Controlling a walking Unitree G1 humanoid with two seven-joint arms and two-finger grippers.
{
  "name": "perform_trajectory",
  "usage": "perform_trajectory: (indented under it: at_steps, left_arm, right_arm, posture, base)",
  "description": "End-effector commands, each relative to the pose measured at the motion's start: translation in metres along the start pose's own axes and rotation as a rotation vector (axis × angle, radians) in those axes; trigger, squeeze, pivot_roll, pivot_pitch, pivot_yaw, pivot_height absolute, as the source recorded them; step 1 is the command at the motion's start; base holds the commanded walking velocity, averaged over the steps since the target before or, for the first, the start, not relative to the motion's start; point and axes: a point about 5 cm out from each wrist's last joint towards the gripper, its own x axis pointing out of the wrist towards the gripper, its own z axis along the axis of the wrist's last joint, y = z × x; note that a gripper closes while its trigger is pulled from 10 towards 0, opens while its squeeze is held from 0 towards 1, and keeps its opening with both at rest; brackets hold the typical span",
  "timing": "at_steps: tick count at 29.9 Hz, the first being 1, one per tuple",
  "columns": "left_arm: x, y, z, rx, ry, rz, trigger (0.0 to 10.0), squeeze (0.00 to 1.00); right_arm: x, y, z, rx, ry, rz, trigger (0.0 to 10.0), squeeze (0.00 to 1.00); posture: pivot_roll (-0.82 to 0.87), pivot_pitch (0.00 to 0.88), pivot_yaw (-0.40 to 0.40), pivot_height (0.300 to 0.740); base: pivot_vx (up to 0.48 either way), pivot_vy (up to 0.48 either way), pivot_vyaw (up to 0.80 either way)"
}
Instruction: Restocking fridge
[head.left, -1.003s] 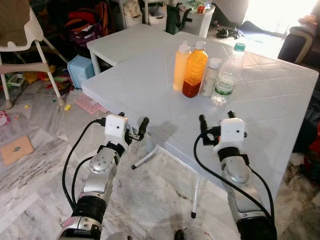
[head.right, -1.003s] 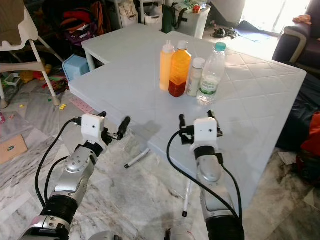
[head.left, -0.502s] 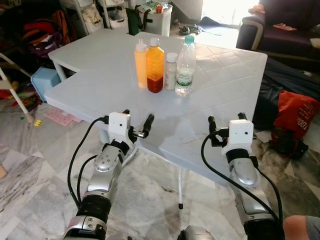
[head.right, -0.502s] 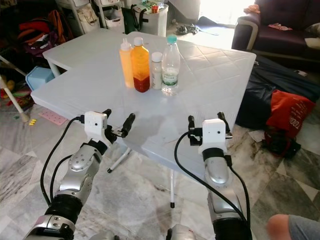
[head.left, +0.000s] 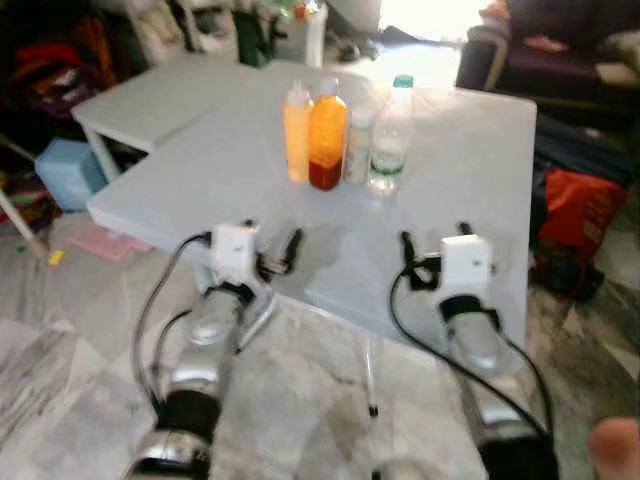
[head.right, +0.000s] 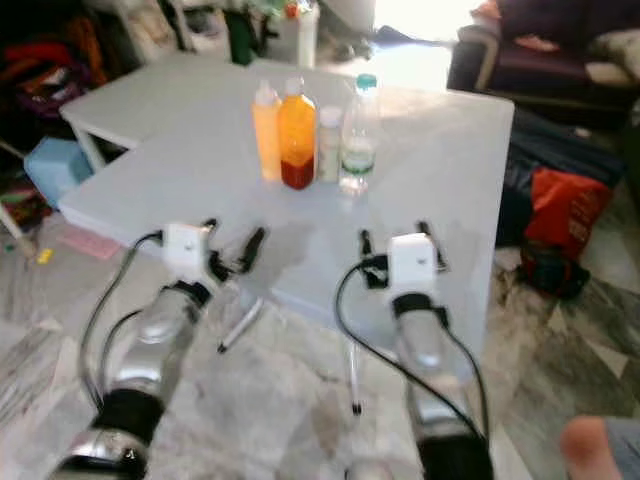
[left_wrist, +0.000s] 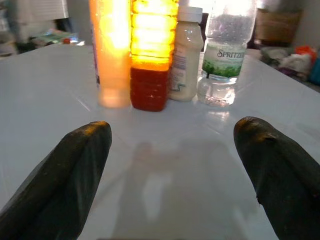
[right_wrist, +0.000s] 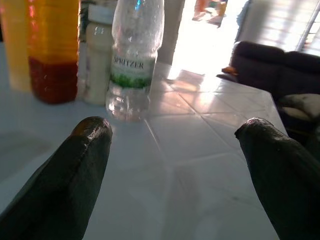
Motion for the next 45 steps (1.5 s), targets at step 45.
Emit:
perform_trajectory:
  at_steps: [45]
  left_arm:
    - [-0.029, 0.031, 0.019, 0.1, -0.026, 0.15, 10.0, 0.0]
  right_arm:
    - [0.071, -0.017, 0.094, -0.058, -0.225, 0.16, 10.0, 0.0]
  posture:
    - [-0.01, 0.095, 0.074, 0.74]
  base:
    - [0.037, 0.061, -0.16]
